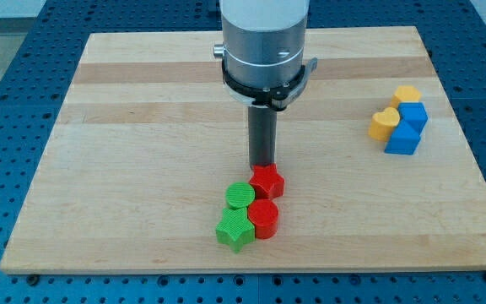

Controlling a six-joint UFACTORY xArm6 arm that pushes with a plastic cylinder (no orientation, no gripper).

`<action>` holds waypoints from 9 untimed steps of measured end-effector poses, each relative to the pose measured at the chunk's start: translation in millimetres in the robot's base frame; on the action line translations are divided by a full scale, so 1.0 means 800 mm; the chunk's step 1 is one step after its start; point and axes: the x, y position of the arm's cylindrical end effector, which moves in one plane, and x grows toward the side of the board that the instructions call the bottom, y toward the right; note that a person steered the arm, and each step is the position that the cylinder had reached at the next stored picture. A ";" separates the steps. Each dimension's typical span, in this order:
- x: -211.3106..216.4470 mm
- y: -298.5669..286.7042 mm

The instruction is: Separate the green star and the red circle

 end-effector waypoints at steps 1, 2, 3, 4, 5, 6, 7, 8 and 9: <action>0.000 0.000; -0.009 0.007; -0.019 0.030; -0.018 0.067; 0.001 0.089; 0.037 0.097; 0.071 0.103; 0.119 0.103; 0.161 0.101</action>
